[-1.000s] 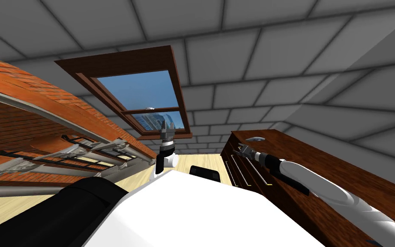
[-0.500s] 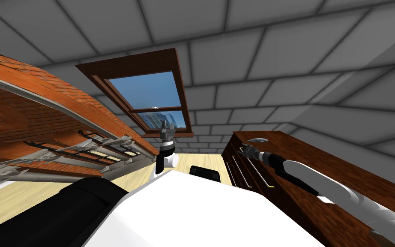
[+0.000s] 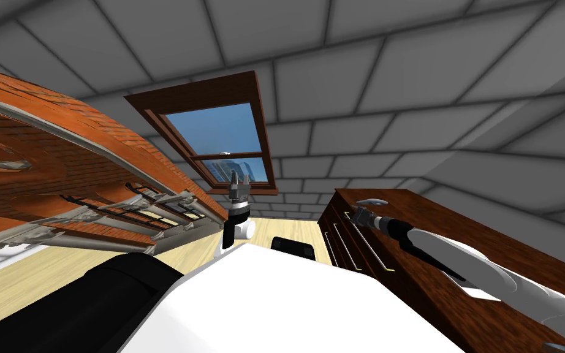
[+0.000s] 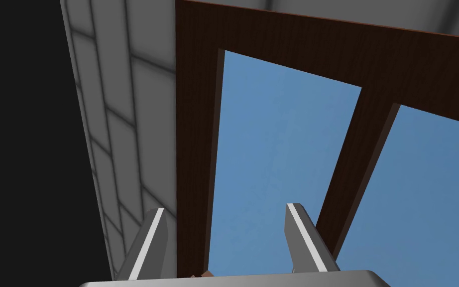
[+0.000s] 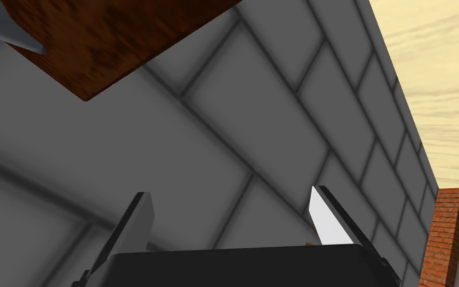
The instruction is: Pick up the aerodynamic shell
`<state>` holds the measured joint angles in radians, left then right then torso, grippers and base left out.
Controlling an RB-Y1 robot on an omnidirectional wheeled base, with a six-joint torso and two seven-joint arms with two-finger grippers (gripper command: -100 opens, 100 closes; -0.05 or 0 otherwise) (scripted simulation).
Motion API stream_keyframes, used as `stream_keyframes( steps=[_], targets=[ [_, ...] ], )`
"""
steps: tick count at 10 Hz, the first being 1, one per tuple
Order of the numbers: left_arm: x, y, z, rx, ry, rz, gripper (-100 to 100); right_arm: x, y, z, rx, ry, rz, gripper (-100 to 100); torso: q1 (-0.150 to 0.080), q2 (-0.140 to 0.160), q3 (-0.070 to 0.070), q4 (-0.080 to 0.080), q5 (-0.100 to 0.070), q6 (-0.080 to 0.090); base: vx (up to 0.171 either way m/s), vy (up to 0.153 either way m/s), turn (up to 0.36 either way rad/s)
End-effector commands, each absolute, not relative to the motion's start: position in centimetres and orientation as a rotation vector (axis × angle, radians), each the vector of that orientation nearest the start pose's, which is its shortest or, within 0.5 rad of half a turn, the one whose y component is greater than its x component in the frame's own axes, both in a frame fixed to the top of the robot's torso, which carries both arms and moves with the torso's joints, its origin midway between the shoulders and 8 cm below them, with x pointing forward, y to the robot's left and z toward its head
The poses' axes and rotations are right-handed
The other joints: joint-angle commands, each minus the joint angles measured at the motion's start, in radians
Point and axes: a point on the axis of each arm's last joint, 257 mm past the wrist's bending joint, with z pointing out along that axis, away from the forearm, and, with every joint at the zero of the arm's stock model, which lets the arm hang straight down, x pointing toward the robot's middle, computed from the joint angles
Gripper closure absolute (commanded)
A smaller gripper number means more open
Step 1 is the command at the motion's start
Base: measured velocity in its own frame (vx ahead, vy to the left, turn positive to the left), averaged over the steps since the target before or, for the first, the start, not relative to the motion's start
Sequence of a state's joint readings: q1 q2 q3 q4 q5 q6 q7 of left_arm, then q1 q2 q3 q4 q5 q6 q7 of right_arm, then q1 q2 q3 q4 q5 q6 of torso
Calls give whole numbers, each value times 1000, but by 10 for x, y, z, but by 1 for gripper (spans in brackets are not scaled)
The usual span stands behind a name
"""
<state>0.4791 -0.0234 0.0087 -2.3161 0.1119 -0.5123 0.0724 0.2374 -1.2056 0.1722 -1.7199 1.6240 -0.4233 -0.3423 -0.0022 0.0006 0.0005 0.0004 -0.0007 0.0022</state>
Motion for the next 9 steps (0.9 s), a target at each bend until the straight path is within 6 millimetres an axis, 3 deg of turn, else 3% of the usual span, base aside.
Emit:
stream_keyframes(
  steps=[1,2,3,4,5,6,9],
  targets=[
    [332,294,49,-709,452,-1453,0,413,-435,-285,-1236,1969,-309,-100,0,0,0,0,0,0,-7,-8,118],
    [332,294,49,-709,452,-1453,0,413,-438,-285,-1262,1961,-335,-100,0,0,0,0,0,-1,-5,-14,109],
    [332,294,49,-709,452,-1453,0,415,-456,-280,-1299,1963,-400,-100,0,0,0,0,0,0,0,-22,135],
    [332,294,49,-709,452,-1453,0,415,-460,-281,-1330,1952,-430,-100,-1,-1,0,0,0,-1,4,-21,66],
    [332,294,49,-709,452,-1453,0,417,-478,-276,-1370,1951,-497,-100,-1,-1,-1,0,0,0,11,-22,108],
    [332,294,49,-709,452,-1453,0,417,-481,-276,-1394,1941,-520,-100,-1,-1,-1,0,0,-1,12,-23,67],
    [332,294,49,-709,452,-1453,0,417,-516,-266,-1499,1921,-665,-100,-1,-2,-1,0,0,0,18,-29,79]
  ],
)
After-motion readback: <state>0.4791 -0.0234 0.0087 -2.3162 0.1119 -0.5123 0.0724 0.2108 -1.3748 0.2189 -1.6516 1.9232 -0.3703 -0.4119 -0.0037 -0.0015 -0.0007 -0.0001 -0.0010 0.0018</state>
